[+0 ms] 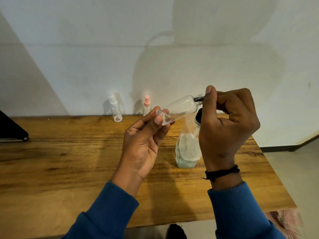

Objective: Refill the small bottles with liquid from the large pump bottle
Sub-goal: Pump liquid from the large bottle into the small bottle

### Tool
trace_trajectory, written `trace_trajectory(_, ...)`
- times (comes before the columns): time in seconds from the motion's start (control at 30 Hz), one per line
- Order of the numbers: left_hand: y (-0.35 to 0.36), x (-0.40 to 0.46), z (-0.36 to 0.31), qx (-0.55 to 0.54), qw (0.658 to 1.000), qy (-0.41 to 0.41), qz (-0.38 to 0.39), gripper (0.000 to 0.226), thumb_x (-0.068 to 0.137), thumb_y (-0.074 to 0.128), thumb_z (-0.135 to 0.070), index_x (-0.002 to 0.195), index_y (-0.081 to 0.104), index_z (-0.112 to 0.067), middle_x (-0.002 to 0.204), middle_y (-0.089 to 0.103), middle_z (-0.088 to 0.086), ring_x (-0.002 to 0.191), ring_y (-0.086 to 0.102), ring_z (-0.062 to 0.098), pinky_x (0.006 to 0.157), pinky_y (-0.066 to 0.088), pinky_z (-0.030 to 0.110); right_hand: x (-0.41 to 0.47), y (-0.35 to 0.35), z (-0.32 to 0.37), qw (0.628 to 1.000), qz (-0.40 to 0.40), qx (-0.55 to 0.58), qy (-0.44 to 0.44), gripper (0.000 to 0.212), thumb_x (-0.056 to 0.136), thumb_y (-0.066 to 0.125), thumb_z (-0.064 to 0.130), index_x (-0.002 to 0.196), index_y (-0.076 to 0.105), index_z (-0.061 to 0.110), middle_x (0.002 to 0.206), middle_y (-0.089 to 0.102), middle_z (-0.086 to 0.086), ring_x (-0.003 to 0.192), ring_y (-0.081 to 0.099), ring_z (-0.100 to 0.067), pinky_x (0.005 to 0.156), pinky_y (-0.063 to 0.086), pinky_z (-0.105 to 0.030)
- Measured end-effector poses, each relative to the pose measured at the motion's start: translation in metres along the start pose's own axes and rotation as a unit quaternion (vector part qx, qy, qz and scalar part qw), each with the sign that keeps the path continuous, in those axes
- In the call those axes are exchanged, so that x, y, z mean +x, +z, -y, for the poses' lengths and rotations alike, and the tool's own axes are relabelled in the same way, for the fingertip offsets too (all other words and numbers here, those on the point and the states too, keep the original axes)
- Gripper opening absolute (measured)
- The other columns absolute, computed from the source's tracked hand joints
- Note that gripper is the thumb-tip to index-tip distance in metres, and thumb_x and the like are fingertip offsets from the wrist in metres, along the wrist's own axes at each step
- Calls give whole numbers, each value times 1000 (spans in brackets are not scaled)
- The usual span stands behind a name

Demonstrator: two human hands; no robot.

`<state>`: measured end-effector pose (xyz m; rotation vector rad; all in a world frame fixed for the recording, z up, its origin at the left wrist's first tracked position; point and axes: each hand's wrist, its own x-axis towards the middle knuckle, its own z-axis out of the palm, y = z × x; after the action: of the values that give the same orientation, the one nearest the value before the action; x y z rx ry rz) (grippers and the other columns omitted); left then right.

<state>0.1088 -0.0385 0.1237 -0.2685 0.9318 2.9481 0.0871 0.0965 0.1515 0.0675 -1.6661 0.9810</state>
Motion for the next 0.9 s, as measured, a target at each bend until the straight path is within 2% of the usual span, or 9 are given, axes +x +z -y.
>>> trace_trajectory(0.13, -1, 0, 0, 5, 1000, -1, 1, 35, 70, 69, -4, 104, 70, -3, 112, 74, 14, 100, 69, 30, 65, 59, 20, -1, 2, 0, 1000, -7, -3, -1, 28, 90, 68, 9, 62, 64, 4, 68, 55, 1, 63, 55, -25, 56, 43, -34)
trace_trajectory(0.2, -2, -1, 0, 7, 1000, -1, 4, 34, 70, 68, -4, 104, 69, -4, 110, 74, 13, 100, 70, 30, 65, 59, 20, -2, 2, -2, 1000, -10, -6, -3, 29, 89, 67, 8, 61, 62, 5, 67, 53, 2, 62, 53, -28, 55, 41, -38)
trace_trajectory(0.3, -3, 0, 1, 8, 1000, -2, 3, 32, 70, 68, -4, 102, 70, -4, 111, 74, 14, 104, 68, 33, 66, 59, 20, -5, 2, -6, 1000, -10, -2, -1, 31, 89, 67, 7, 59, 61, 3, 66, 53, -1, 61, 53, -30, 55, 41, -39)
trace_trajectory(0.4, -5, 1, 2, 6, 1000, -3, -2, 34, 70, 69, -4, 104, 70, -2, 120, 70, 18, 114, 63, 40, 68, 60, 21, -7, 3, -8, 1000, -9, 3, 2, 32, 90, 66, 6, 59, 60, 2, 67, 53, -1, 61, 52, -28, 55, 41, -39)
trace_trajectory(0.57, -5, 1, 3, 6, 1000, -5, 3, 39, 68, 71, -6, 106, 69, -2, 123, 69, 18, 119, 59, 41, 68, 60, 21, -2, 0, -4, 1000, -2, -2, -3, 30, 90, 67, 9, 61, 62, 4, 68, 54, 2, 62, 54, -29, 55, 41, -37)
trace_trajectory(0.9, -2, 0, 1, -7, 1000, -10, -4, 31, 67, 70, -4, 98, 75, -4, 121, 69, 19, 102, 69, 32, 66, 60, 22, -2, 0, 0, 1000, -2, -1, 9, 28, 90, 67, 9, 63, 63, 5, 69, 54, 2, 62, 52, -25, 55, 41, -37)
